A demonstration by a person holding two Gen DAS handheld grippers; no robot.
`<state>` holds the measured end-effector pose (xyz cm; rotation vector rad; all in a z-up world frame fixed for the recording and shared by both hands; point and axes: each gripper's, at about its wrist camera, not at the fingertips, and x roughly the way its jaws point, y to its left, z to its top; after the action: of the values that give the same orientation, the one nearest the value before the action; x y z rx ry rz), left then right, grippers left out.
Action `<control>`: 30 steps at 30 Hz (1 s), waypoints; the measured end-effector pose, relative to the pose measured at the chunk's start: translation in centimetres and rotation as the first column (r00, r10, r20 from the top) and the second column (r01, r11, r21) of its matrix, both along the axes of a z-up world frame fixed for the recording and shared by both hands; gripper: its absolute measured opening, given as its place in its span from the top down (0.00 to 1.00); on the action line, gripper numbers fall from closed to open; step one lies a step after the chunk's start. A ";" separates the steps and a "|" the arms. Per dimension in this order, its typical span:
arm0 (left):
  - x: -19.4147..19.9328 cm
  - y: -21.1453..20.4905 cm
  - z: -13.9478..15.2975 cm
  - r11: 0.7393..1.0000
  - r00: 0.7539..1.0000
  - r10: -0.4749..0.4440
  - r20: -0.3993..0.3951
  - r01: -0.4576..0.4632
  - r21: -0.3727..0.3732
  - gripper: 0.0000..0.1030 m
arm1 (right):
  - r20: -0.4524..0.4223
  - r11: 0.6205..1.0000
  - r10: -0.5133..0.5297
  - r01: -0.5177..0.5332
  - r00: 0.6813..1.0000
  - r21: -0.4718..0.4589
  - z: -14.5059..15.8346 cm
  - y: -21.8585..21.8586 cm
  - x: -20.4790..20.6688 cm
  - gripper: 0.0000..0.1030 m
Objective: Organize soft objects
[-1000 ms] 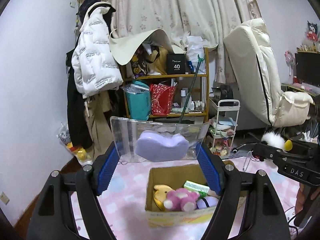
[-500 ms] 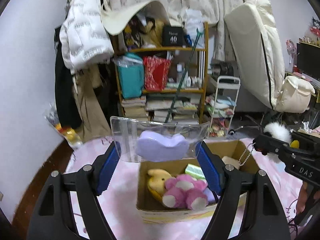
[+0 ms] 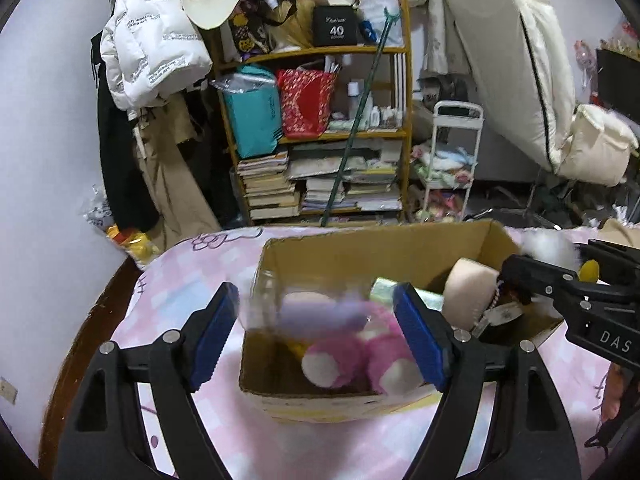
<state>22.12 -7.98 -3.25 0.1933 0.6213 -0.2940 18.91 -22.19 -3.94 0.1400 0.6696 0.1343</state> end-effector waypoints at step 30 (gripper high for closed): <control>-13.2 5.9 9.7 0.991 0.961 0.132 0.243 -0.135 -0.005 0.01 | 0.280 0.990 -0.126 0.139 0.952 -0.028 10.9 -0.2 -10.9 0.00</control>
<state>8.90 -2.09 6.47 0.1938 0.3911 -0.1329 7.99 -22.36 6.93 0.1171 0.3810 0.0078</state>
